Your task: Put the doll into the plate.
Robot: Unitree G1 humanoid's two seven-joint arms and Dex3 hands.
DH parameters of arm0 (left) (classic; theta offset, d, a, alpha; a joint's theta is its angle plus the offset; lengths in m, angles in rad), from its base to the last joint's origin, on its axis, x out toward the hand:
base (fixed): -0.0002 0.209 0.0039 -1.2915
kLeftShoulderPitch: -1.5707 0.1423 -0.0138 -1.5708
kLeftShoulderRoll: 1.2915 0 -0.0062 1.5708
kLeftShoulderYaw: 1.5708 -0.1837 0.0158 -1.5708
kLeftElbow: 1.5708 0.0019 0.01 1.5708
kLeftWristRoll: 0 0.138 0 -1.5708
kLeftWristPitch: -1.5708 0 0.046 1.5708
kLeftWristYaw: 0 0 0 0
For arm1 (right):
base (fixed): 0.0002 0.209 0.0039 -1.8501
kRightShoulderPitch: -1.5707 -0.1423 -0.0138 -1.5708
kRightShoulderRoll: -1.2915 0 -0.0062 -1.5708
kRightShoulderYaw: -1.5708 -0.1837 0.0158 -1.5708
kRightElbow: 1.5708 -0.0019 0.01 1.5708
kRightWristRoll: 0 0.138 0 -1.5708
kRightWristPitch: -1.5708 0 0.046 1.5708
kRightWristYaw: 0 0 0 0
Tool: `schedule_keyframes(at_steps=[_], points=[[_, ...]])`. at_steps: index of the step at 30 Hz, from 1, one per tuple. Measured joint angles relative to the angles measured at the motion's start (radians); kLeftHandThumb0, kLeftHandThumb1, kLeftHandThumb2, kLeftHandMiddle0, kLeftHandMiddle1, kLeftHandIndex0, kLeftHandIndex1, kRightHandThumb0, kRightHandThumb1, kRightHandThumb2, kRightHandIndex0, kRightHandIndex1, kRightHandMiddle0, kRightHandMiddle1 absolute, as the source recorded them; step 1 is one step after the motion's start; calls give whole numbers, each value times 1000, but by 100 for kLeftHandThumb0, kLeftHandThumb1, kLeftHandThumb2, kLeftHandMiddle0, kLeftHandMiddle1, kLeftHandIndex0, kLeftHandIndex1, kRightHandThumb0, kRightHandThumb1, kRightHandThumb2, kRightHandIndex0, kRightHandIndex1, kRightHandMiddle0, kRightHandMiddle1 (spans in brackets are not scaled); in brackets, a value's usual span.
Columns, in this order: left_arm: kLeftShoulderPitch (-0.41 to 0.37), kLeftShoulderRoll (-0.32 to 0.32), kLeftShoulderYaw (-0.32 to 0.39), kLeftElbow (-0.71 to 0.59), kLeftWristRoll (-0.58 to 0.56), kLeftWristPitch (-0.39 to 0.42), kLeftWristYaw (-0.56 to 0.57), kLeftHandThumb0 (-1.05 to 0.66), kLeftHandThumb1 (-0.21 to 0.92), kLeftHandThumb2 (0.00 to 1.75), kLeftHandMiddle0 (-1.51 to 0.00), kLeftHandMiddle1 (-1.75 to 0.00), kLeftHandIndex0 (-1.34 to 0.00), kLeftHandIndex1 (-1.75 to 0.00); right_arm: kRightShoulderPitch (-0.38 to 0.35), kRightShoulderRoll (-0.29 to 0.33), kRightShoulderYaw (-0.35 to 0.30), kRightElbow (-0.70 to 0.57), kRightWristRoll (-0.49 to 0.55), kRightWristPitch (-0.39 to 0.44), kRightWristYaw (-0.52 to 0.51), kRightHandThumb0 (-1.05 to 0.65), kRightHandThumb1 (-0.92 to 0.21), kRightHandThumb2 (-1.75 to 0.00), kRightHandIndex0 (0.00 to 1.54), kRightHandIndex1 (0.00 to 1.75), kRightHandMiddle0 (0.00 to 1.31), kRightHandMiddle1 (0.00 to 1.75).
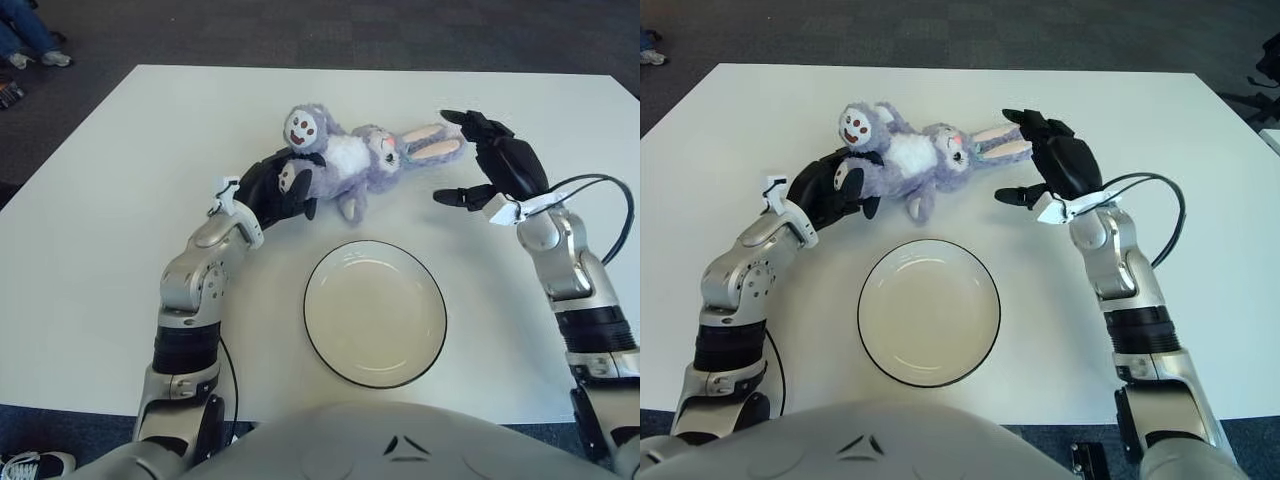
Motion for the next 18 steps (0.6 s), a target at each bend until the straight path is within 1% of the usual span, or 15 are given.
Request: schedule_keyframes(at_steps=[5, 8, 9, 13, 18], points=[[0, 0, -3, 0, -5, 0, -10, -43, 49, 88, -121, -175, -67, -144, -21, -25, 22, -6, 1, -16, 51, -80, -60, -57, 25, 8, 0, 9], [0, 1, -3, -2, -5, 0, -11, -43, 49, 88, -121, -175, -67, -145, -38, -29, 40, 1, 1, -15, 83, -78, -59, -56, 24, 6, 0, 6], [0, 1, -4, -3, -5, 0, -11, -43, 49, 89, -121, -175, -67, -145, -44, -29, 46, 4, 1, -13, 94, -78, -58, -56, 21, 5, 0, 5], [1, 0, -5, -7, -11, 0, -11, -43, 49, 89, -121, -175, -66, -146, -97, -29, 77, 35, 6, -8, 149, -78, -57, -56, 15, 2, 0, 4], [2, 0, -14, -12, -16, 1, -11, -43, 48, 90, -121, -175, -67, -145, -156, -35, 89, 76, 22, -30, 184, -81, -57, -57, 10, 0, 0, 1]])
